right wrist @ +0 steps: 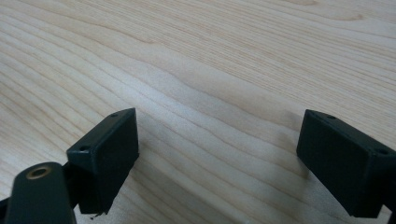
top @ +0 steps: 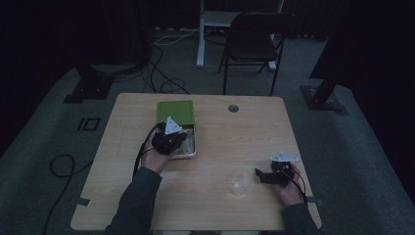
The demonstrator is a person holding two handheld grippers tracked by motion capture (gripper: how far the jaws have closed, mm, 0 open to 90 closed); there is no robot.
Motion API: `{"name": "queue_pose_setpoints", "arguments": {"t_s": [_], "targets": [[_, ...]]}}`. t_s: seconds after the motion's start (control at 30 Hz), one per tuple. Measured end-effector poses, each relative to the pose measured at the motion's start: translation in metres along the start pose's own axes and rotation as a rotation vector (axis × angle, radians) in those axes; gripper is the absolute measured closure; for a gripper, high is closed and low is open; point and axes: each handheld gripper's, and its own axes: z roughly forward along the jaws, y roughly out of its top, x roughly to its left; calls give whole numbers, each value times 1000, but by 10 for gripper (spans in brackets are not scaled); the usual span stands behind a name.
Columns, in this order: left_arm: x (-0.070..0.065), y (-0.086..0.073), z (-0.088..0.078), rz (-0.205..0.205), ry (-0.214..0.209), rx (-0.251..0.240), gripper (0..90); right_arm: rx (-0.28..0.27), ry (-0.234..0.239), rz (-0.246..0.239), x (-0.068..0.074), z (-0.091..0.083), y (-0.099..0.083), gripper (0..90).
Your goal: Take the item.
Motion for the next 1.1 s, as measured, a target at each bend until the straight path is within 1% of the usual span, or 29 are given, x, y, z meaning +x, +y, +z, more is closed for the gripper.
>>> {"name": "queue_pose_setpoints", "arguments": {"t_s": [0.33, 0.37, 0.4, 0.43, 0.53, 0.57, 0.6, 0.77, 0.83, 0.93, 1.03, 1.1], "targets": [[1, 5, -6, -1, -1, -31, 900, 1, 0, 1, 0, 0, 0, 126], [1, 7, -8, -3, 0, -41, 900, 1, 0, 1, 0, 0, 0, 126], [1, 7, -8, -3, 0, -41, 900, 1, 0, 1, 0, 0, 0, 126], [0, 9, -11, 0, 5, -54, 900, 1, 0, 1, 0, 0, 0, 126], [2, 10, -12, -3, 12, -54, 900, 2, 0, 1, 0, 0, 0, 125], [3, 9, -11, -10, 13, -49, 900, 2, 0, 1, 0, 0, 0, 126], [7, 5, -6, -20, 12, -31, 900, 2, 0, 2, 0, 0, 0, 126], [13, -11, 11, -53, 11, 25, 900, 1, 0, -1, 0, 0, 0, 126], [15, -17, 16, -60, 12, 46, 900, 1, 1, 1, 0, 0, 0, 126], [17, -23, 20, -59, 22, 73, 900, 1, 1, 4, 0, 0, 0, 125], [19, -26, 22, -64, 28, 80, 900, 1, 0, 3, 0, 0, 0, 126], [18, -26, 20, -58, 32, 80, 900, 1, 1, 3, 0, 0, 0, 126]]}}
